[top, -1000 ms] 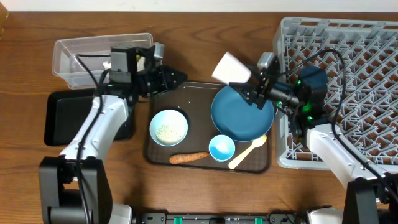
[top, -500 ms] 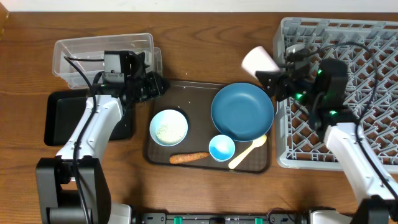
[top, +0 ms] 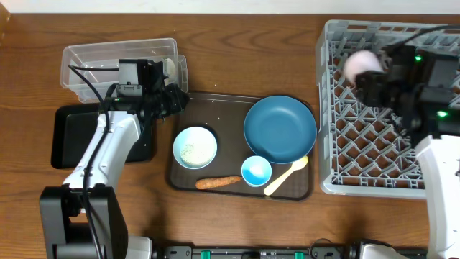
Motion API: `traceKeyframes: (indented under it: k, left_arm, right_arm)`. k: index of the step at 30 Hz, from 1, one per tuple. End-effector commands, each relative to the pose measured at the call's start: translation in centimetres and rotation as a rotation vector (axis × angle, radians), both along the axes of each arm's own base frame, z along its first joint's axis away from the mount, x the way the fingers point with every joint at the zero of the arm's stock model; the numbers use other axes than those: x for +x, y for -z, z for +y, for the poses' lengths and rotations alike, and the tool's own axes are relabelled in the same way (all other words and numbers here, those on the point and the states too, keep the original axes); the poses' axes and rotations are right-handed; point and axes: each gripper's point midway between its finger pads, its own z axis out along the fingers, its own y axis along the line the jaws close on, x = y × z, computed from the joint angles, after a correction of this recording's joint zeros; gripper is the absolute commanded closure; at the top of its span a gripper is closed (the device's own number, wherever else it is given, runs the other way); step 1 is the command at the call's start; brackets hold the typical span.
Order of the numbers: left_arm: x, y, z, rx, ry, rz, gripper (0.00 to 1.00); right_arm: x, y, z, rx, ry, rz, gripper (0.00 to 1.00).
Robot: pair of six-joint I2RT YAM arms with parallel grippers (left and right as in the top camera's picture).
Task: Sort waste into correct bins and load items into the dishwasher rack
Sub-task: 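Carry the pink cup with the right gripper over the grey dish rack, then lower the pink cup into the dish rack and open the right gripper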
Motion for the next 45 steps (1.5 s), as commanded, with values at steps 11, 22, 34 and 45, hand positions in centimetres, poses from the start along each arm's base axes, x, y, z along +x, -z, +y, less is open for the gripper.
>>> traceKeyframes:
  k: [11, 22, 34, 45]
  left_arm:
    - [-0.1, -0.5, 0.8, 0.045, -0.012, -0.011, 0.81]
    - [-0.1, -0.5, 0.8, 0.045, -0.012, -0.011, 0.81]
    - [-0.1, -0.5, 0.8, 0.045, -0.012, -0.011, 0.81]
    - [-0.1, -0.5, 0.8, 0.045, -0.012, -0.011, 0.81]
  right_arm:
    - [-6.8, 1.2, -15.9, 0.053, 0.622, 0.136, 0.99]
    - [-12.2, 5.8, -23.6, 0.163, 0.945, 0.268, 0.99]
    - [-12.9, 8.9, -24.7, 0.243, 0.976, 0.342, 0.99]
    - [-11.4, 9.4, -23.4, 0.343, 0.903, 0.326, 0.99]
